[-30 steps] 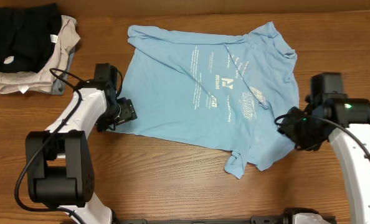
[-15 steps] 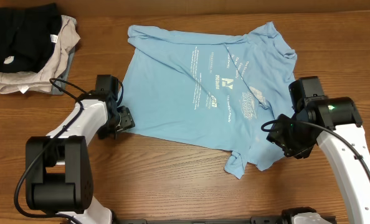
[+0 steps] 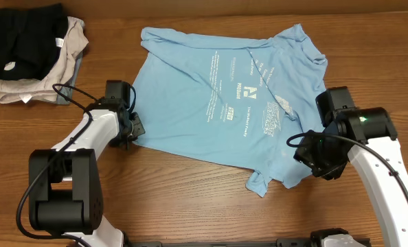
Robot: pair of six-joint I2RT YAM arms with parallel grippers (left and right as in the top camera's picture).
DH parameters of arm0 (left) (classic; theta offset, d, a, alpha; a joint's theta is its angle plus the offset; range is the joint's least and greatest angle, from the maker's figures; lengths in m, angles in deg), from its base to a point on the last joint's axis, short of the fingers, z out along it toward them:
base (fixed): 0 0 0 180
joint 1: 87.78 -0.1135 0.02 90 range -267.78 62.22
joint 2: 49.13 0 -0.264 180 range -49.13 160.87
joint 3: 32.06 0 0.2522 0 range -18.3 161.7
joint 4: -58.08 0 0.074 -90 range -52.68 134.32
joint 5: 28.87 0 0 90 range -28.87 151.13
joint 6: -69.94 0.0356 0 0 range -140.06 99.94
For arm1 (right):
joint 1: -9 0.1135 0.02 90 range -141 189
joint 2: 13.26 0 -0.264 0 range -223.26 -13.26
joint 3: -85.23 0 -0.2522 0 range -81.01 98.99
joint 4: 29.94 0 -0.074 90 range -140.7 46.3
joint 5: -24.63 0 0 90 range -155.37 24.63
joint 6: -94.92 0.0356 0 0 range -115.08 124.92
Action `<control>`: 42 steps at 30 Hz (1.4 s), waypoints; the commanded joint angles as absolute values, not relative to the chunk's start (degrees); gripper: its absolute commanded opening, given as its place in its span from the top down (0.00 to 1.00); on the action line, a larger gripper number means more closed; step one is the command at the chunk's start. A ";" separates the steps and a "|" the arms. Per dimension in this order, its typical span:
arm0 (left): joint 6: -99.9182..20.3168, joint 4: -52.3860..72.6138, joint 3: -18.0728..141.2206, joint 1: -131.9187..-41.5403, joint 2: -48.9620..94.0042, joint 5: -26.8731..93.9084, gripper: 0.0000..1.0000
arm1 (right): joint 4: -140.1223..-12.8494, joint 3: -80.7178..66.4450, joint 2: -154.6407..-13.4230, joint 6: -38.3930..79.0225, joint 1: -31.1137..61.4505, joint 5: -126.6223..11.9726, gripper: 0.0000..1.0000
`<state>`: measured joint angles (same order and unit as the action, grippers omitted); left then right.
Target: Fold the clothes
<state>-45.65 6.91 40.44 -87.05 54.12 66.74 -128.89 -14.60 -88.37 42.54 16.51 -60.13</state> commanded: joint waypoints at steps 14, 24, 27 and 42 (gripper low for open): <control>-39.75 -15.60 65.70 -89.56 56.61 70.11 0.96 | -110.18 -33.92 -87.69 59.70 31.77 -60.20 0.54; -39.72 -18.18 73.49 -92.29 56.61 70.32 0.96 | -96.43 -42.23 -90.82 62.08 31.77 -59.08 0.54; -39.75 -18.01 73.46 -92.29 56.61 70.11 0.96 | -93.50 -42.23 -91.36 58.80 31.83 -57.03 0.55; -39.75 -18.29 73.46 -92.20 56.61 69.04 0.96 | -89.55 -42.27 -98.67 51.09 33.06 -53.12 0.54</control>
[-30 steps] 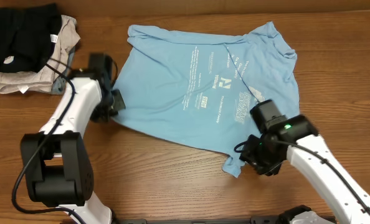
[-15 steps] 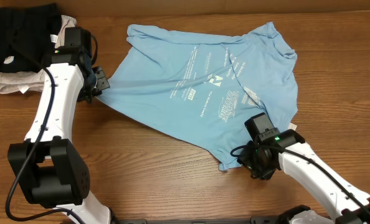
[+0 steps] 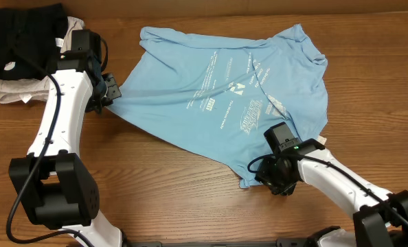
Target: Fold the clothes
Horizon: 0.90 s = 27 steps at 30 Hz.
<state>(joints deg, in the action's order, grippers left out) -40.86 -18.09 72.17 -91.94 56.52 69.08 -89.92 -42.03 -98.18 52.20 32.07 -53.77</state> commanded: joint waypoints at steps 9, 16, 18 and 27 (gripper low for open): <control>-39.77 -18.25 73.46 -92.20 56.61 69.04 0.96 | -89.74 -40.65 -98.53 49.47 33.17 -53.73 0.53; -39.77 -18.25 73.46 -92.20 56.61 69.06 0.96 | -84.89 -40.68 -98.58 48.16 33.17 -59.81 0.66; -39.77 -18.25 73.44 -92.20 56.61 69.06 0.96 | -84.41 -40.68 -98.58 48.18 33.17 -59.76 0.83; -38.83 -19.56 73.66 -92.64 56.50 70.26 0.96 | -93.57 -37.99 -95.67 51.37 31.29 -59.98 0.96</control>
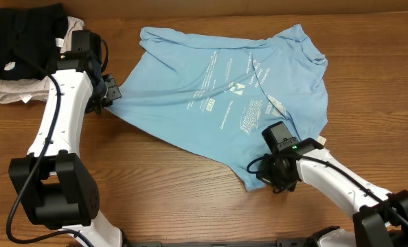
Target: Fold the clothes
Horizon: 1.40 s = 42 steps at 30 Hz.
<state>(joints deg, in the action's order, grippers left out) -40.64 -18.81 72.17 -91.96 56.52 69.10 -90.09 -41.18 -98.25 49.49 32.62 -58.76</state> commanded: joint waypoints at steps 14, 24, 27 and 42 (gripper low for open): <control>-38.26 -30.88 80.92 -98.85 56.50 73.03 0.96 | -133.22 -14.16 -81.33 43.44 18.76 -60.40 0.96; -38.24 -29.76 80.79 -96.18 56.52 70.54 0.96 | -123.34 -14.10 -82.53 38.94 18.79 -60.94 0.96; -38.19 -28.04 80.37 -95.46 56.52 70.78 0.96 | -120.21 -14.10 -86.14 38.89 18.79 -64.96 0.96; -38.48 -8.06 72.22 -95.40 56.52 72.23 0.96 | -100.60 -14.10 -103.56 30.85 12.45 -69.88 0.96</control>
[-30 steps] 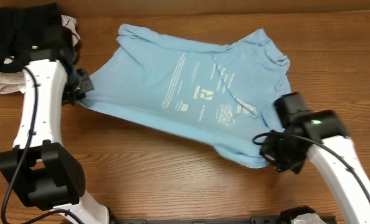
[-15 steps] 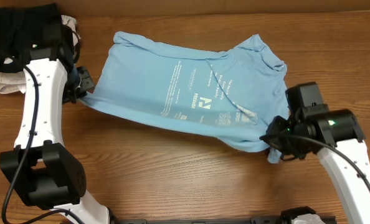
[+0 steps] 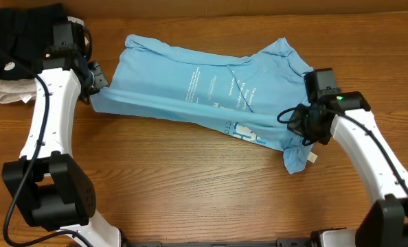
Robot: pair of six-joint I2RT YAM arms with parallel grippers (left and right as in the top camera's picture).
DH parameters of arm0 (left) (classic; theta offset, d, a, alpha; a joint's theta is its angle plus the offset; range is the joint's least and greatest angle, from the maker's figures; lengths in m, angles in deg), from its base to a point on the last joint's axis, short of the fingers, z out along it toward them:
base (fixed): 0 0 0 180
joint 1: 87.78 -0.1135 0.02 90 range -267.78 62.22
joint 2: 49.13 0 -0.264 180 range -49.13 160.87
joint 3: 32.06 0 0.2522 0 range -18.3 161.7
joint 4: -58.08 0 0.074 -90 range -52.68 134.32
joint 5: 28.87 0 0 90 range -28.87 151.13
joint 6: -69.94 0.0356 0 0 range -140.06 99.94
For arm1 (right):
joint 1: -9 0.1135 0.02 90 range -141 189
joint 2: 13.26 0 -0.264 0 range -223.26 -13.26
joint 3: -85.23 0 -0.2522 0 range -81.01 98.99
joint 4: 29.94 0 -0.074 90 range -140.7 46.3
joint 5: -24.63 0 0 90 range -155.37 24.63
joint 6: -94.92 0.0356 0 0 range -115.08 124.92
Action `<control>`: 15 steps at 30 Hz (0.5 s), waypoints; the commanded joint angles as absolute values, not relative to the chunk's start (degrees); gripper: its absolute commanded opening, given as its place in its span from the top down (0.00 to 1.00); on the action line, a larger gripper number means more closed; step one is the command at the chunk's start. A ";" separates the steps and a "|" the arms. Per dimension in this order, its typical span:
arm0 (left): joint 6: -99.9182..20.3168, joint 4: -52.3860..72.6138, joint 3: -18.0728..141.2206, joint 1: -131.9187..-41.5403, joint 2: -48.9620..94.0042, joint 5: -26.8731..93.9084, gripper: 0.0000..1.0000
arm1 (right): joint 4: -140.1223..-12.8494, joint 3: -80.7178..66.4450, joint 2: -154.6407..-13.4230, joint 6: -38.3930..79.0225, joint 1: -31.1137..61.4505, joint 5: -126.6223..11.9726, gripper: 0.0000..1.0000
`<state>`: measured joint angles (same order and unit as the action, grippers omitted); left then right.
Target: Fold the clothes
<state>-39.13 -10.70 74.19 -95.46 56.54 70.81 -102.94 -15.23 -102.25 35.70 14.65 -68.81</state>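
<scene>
A light blue T-shirt (image 3: 190, 82) with white print lies across the far half of the table, its near edge drawn taut into a long band between both arms. My left gripper (image 3: 98, 81) is shut on the shirt's left corner. On the right side, my right gripper (image 3: 302, 127) is shut on gathered cloth, and a short tail of fabric (image 3: 293, 160) hangs below it. The fingertips of both grippers are partly hidden by cloth.
A pile of other clothes sits at the far left corner: a black garment (image 3: 15, 34) on top of a beige one (image 3: 8, 92). Bare wooden table (image 3: 190, 192) runs along the near side.
My right gripper has moved from the near middle to the right and farther back, taking the shirt's near corner with it. The left gripper shifted slightly back and left. The shirt now sits more to the left.
At first both grippers were at the shirt's near corners, the shirt lying spread and skewed. Then the left gripper held its corner farther back near the clothes pile, and the right was at the near middle. Now the near edge is stretched between them.
</scene>
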 commanded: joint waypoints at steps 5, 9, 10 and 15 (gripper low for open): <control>-38.50 -3.27 68.55 -95.24 56.52 71.61 0.95 | -93.61 -14.14 -103.95 24.99 11.51 -65.23 0.96; -38.54 1.34 65.97 -95.20 56.52 71.50 0.96 | -90.33 -14.19 -104.28 24.99 11.51 -65.25 0.96; -38.52 2.23 65.55 -95.20 56.52 71.26 0.94 | -89.98 -14.19 -104.48 25.01 11.51 -65.25 0.94; -38.50 4.84 64.31 -95.20 56.52 68.55 0.68 | -89.28 -14.19 -104.92 25.01 11.49 -65.23 0.89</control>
<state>-38.78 4.18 65.05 -95.24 56.54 69.71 -89.72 -15.23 -104.30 25.78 11.94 -65.18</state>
